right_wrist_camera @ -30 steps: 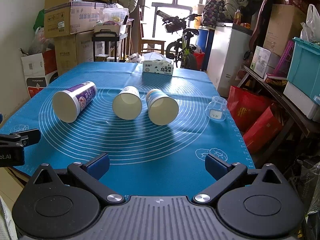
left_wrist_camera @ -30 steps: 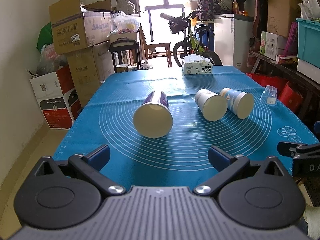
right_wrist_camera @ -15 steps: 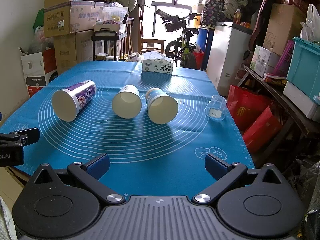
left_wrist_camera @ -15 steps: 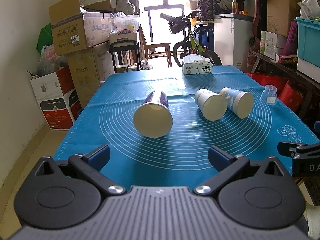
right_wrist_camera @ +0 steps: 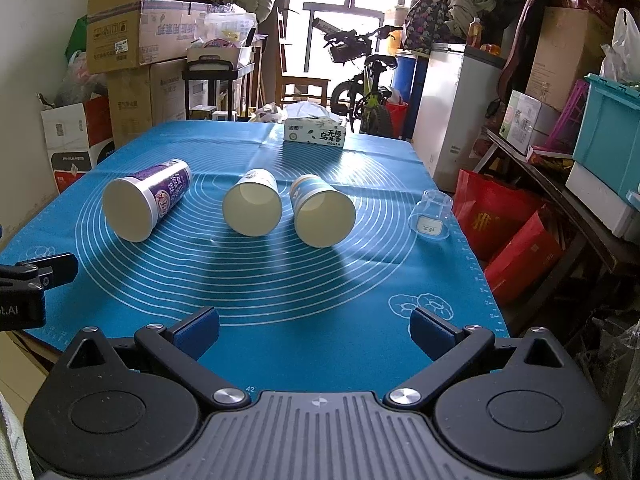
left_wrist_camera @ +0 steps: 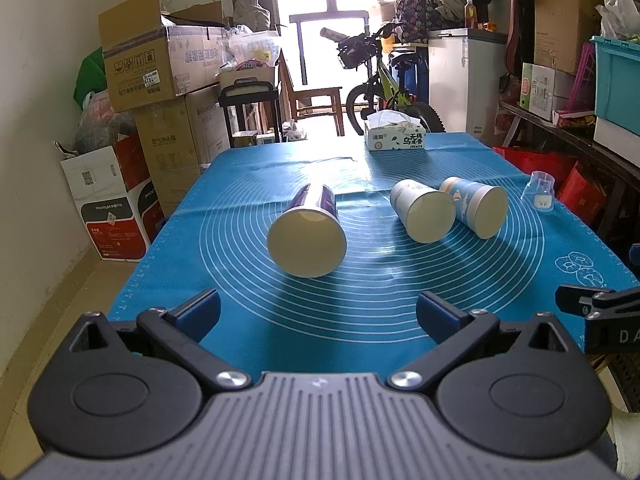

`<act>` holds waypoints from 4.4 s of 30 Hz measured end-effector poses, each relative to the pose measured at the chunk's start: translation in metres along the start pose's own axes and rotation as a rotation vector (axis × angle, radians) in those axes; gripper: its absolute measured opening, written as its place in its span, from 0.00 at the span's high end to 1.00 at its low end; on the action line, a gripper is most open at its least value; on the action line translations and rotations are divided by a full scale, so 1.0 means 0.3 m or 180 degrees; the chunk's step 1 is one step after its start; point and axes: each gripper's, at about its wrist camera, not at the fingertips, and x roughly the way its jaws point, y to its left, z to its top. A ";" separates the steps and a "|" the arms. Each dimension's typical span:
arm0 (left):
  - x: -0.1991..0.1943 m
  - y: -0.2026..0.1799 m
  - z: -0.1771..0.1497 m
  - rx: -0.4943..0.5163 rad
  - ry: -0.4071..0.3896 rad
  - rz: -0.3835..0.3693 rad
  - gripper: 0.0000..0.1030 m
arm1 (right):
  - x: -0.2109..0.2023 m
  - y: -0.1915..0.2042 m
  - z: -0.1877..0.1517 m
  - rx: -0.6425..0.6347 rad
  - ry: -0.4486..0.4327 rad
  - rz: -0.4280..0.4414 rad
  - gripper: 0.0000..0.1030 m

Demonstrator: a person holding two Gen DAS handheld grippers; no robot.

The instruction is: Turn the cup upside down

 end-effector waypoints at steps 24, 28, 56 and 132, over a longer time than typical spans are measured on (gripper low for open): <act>0.043 0.019 0.030 -0.0027 0.0015 0.0013 0.01 | 0.045 0.005 0.034 0.0001 -0.0020 0.0085 0.00; 0.115 0.045 0.090 0.0008 0.0030 -0.0001 0.01 | 0.084 -0.022 0.067 0.0115 -0.0051 0.0116 0.00; 0.628 0.051 0.226 0.0139 0.0947 0.0005 0.29 | 0.281 -0.107 0.141 0.0349 -0.0017 0.0086 0.00; 0.323 0.277 0.191 -0.0302 0.0725 0.0040 0.04 | 0.386 0.192 0.435 0.0223 0.0882 0.0980 0.05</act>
